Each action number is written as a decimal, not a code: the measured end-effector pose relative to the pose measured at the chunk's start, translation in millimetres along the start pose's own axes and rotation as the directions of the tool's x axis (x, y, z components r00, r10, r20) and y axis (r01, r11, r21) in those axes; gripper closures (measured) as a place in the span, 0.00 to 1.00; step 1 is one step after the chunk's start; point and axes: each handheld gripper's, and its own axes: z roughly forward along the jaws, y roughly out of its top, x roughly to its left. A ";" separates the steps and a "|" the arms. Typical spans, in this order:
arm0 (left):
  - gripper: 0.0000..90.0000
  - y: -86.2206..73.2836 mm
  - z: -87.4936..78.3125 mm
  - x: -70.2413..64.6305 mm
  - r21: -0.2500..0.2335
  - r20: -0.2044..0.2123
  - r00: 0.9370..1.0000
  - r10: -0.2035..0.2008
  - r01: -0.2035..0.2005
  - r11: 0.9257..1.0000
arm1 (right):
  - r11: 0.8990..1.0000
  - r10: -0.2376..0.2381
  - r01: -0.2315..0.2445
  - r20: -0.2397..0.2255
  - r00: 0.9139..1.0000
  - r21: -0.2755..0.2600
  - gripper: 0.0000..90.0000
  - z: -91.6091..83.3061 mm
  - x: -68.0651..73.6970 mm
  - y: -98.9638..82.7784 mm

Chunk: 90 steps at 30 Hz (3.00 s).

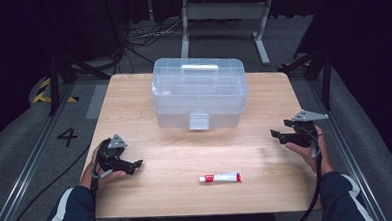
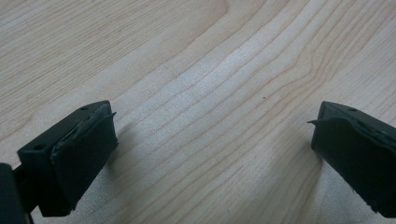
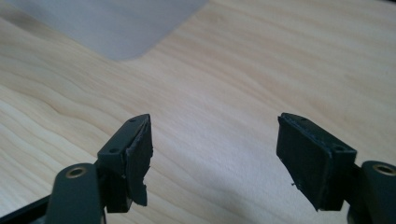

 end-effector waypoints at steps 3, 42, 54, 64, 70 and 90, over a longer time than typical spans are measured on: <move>0.00 0.0 0.0 0.1 0.000 0.001 1.000 0.000 0.000 1.000 | 0.999 -0.024 0.024 0.006 1.000 -0.033 0.32 -7.6 3.7 17.1; 0.00 0.0 0.3 0.4 0.000 0.007 1.000 -0.001 0.001 1.000 | 0.972 -0.193 0.183 -0.063 0.979 -0.145 0.39 16.7 61.9 191.3; 0.00 0.7 0.5 1.4 0.000 0.004 1.000 0.011 -0.011 1.000 | 0.973 -0.218 0.209 -0.088 0.972 -0.102 0.44 41.1 75.1 208.1; 0.01 4.4 3.7 -0.5 0.001 -0.009 1.000 -0.007 0.007 1.000 | 0.964 -0.263 0.255 -0.110 0.959 -0.080 0.48 61.7 93.6 221.1; 0.01 10.9 9.7 2.0 0.000 0.003 1.000 -0.001 0.001 1.000 | 0.965 -0.260 0.256 -0.098 0.961 -0.053 0.53 72.5 97.9 227.7; 0.19 50.6 30.0 7.0 -0.036 0.002 1.000 -0.024 0.024 0.999 | 0.963 -0.268 0.268 -0.022 0.963 0.000 0.72 91.7 103.3 245.9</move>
